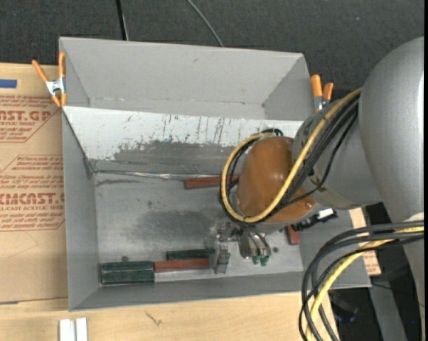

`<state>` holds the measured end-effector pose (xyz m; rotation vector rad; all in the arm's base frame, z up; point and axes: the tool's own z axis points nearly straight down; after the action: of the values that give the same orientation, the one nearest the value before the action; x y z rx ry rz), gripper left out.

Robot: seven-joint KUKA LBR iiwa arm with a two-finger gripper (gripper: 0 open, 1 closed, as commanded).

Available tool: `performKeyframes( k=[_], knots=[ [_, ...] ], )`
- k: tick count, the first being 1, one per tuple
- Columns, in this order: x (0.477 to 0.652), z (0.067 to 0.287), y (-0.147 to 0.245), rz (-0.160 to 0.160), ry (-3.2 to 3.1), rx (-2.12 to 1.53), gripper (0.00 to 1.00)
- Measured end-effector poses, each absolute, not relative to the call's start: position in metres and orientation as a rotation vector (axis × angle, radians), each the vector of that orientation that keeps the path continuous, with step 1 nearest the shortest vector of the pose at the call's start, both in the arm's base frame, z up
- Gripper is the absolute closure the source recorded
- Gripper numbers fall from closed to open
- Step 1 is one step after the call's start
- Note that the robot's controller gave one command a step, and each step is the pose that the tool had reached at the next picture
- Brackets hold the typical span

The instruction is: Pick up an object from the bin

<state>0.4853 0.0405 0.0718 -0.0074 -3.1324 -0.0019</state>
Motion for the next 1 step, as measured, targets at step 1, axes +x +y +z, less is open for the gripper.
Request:
performKeyframes(
  k=[1],
  knots=[
    [0.4853, 0.0718, 0.0405, -0.002, -3.132, -0.008, 1.00]
  ],
)
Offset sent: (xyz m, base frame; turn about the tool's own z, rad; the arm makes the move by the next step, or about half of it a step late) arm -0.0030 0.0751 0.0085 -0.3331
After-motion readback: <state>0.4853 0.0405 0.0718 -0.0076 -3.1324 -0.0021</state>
